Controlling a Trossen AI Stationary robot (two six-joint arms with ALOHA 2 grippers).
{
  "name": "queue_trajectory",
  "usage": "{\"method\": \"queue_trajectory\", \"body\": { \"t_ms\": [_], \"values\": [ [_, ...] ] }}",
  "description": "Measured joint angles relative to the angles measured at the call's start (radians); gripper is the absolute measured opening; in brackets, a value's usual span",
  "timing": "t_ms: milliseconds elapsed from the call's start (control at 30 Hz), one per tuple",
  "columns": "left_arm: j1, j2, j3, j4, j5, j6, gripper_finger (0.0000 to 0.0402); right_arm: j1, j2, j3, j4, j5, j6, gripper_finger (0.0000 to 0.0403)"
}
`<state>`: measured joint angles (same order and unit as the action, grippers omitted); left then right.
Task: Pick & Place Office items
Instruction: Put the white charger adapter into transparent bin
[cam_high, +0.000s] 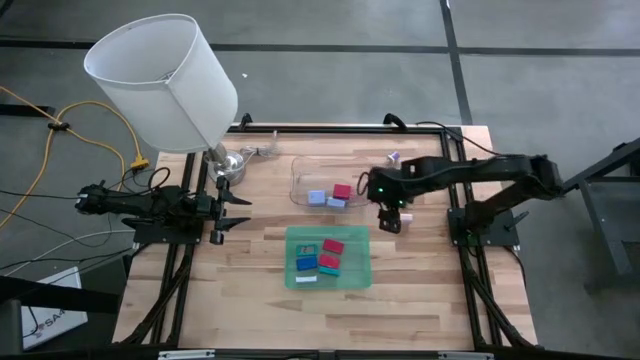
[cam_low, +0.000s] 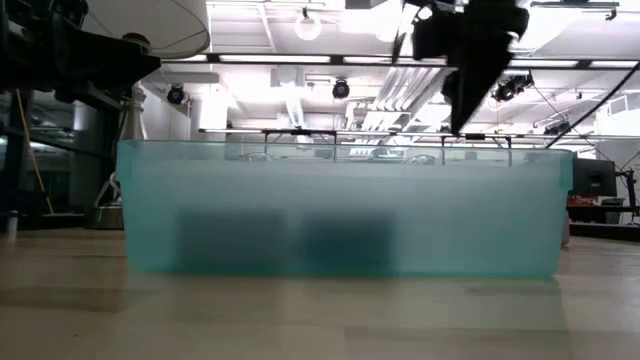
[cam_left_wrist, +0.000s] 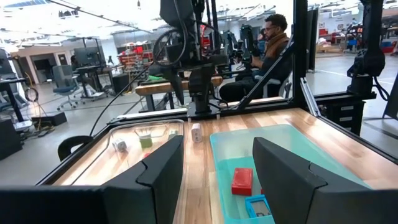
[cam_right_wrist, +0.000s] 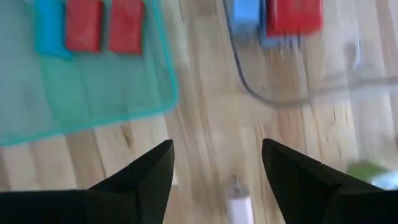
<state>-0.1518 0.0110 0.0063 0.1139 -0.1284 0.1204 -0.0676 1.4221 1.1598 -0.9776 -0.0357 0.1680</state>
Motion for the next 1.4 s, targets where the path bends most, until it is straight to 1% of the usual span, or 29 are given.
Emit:
{"method": "queue_trajectory", "body": {
  "t_ms": [200,300,400,467,867,1200,1400],
  "values": [
    [0.0,0.0,0.0,0.0,0.0,0.0,0.0186,0.009,-0.063,-0.151,0.039,0.011,0.023,0.0231],
    [0.0,0.0,0.0,0.0,0.0,0.0,0.0186,0.009,-0.069,-0.213,0.066,0.014,0.023,0.0231],
    [0.0,0.0,0.0,0.0,0.0,0.0,0.0186,0.009,-0.07,-0.249,0.07,0.049,0.013,0.0231],
    [0.0,0.0,0.0,0.0,0.0,0.0,0.0186,0.009,-0.07,-0.267,0.066,0.067,0.005,0.0231],
    [0.0,0.0,0.0,0.0,0.0,0.0,0.0186,0.009,-0.07,-0.337,0.048,0.067,-0.007,0.0231],
    [0.0,0.0,0.0,0.0,0.0,0.0,0.0186,-0.009,-0.07,-0.412,0.131,0.056,-0.008,0.0231],
    [0.0,0.0,0.0,0.0,0.0,0.0,0.0186,-0.02,-0.07,-0.425,0.143,0.053,-0.015,0.0231]
  ]
}}
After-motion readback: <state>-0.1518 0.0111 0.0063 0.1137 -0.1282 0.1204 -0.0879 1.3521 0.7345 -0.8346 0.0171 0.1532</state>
